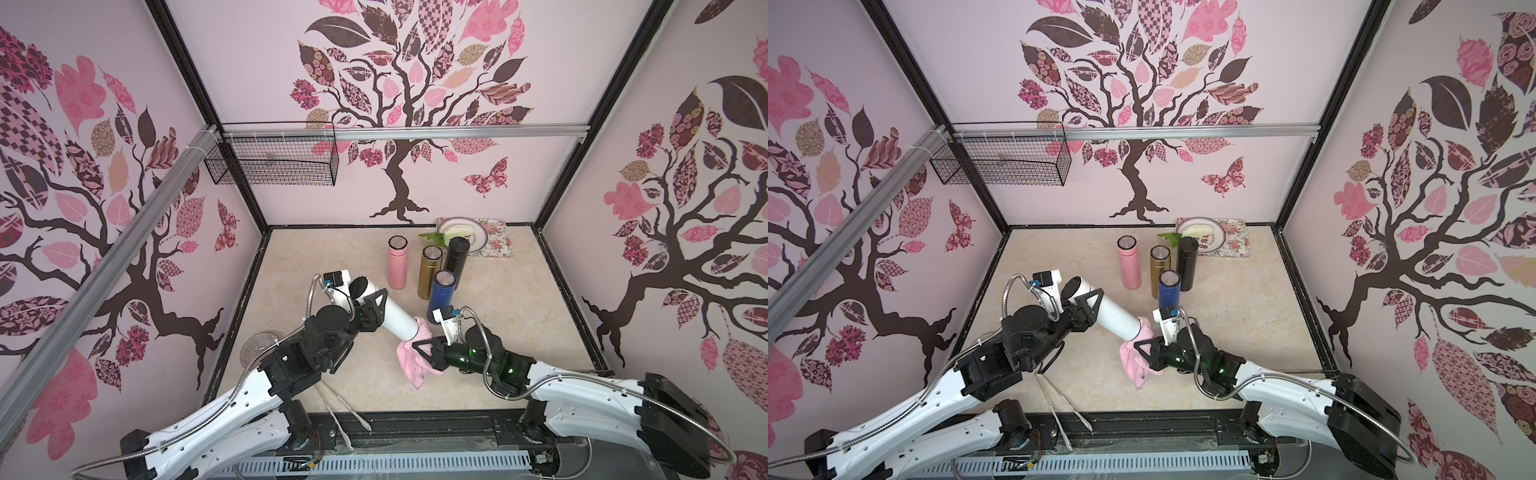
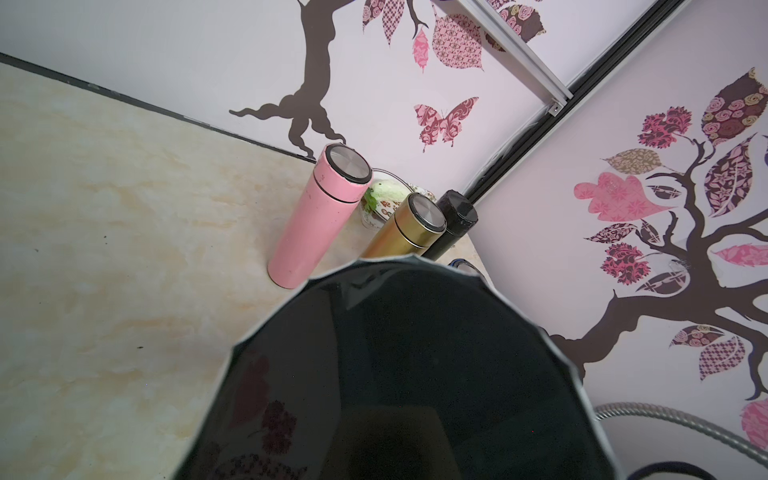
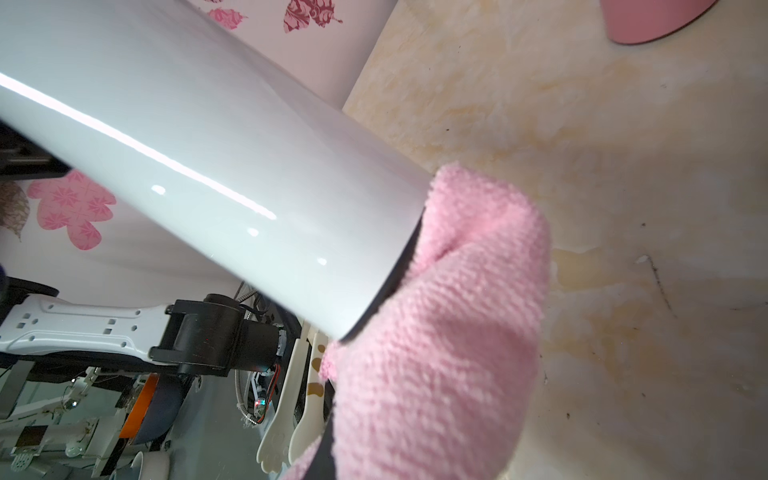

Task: Wipe the surface of the thermos
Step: Wipe the dirt from the surface of the thermos.

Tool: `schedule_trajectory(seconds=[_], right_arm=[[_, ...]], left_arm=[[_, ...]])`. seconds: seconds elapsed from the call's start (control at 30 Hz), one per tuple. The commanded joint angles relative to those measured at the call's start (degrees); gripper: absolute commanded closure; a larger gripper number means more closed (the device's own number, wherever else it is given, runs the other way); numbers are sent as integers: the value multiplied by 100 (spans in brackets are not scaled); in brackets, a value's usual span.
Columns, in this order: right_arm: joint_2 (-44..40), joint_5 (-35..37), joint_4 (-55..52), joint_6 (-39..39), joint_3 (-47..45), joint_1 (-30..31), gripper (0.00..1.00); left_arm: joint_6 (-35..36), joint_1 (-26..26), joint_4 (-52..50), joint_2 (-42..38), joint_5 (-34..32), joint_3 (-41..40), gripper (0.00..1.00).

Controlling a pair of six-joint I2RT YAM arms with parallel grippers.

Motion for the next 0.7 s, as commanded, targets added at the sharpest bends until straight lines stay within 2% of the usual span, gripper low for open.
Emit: schedule_trajectory(seconds=[0.0,0.13,0.27,0.37,0.67], right_arm=[[-731,311,285,-230,189,63,100],[-766,330,568,-210,189,61,100],[-11,-176,1364,-28,289,60,100],[581,-368,1556,6,402,95,100],[1287,129,1164,195,8,136,100]], left_arm=[[263,-18,-321,-57,-68,-215,100],[139,-17,40,-154,289,-262,100],[-95,-12,349,-208,517,-216,100],[-205,-12,387,-171,530,-116,100],[-101,-12,464,-385,511,-2,100]])
